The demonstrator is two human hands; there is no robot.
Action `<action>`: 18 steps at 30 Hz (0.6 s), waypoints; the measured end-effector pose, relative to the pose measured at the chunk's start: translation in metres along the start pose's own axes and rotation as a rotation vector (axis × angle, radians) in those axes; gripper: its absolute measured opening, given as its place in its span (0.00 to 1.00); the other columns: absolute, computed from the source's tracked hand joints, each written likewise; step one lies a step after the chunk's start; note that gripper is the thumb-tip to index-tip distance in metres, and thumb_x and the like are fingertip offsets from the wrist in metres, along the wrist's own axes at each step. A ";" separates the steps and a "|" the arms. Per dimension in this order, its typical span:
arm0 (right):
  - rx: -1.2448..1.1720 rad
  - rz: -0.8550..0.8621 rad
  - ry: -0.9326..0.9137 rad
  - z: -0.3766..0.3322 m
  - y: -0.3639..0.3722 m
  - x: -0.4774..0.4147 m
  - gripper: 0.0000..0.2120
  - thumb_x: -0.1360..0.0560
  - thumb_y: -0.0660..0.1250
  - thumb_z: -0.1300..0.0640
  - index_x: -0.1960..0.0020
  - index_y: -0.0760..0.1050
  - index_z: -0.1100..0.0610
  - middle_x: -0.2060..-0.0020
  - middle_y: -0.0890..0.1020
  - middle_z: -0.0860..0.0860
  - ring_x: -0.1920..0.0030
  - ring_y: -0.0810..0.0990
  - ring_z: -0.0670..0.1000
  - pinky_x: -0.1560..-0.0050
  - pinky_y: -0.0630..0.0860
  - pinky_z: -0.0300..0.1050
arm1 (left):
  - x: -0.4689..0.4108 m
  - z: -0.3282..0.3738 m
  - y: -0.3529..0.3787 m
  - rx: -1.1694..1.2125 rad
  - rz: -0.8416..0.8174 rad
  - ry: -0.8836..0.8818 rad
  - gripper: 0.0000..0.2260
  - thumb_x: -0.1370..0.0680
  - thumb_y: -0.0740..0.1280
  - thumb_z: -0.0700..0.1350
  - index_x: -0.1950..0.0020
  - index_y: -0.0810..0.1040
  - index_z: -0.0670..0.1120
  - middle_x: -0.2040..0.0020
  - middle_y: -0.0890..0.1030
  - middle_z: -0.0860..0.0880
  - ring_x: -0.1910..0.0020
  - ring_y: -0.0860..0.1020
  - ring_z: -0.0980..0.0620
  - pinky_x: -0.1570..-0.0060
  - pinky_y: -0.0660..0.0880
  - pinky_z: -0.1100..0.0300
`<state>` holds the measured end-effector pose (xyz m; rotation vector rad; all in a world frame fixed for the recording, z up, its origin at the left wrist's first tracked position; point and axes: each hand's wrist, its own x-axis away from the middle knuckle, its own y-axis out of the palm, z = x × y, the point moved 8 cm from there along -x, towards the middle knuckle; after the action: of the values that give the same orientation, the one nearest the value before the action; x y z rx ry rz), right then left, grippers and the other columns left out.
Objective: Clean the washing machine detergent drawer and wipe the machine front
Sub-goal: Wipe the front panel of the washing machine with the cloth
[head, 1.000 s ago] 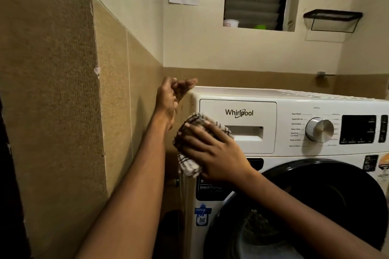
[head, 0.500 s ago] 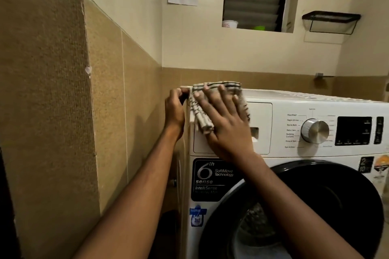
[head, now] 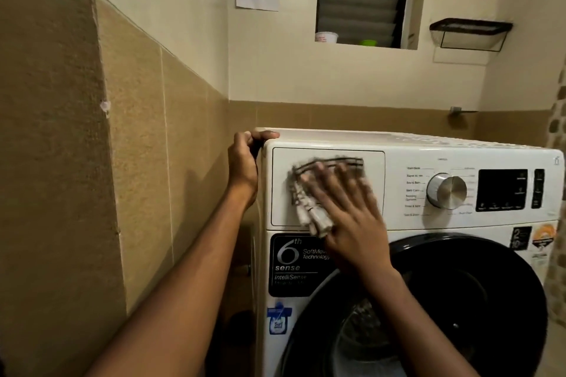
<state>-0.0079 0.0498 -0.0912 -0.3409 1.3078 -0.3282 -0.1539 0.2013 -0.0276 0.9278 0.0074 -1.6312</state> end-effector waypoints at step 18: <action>-0.141 0.042 0.135 -0.020 0.000 -0.014 0.33 0.24 0.52 0.42 0.20 0.53 0.47 0.20 0.52 0.51 0.20 0.46 0.55 0.23 0.47 0.59 | 0.000 -0.011 0.003 0.134 -0.018 -0.009 0.23 0.20 0.50 0.48 0.62 0.82 0.44 0.57 0.84 0.47 0.55 0.80 0.49 0.50 0.74 0.54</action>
<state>-0.0307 0.0543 -0.0830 -0.4154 1.4729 -0.2274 -0.1451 0.2061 -0.0336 1.0246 -0.1017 -1.6682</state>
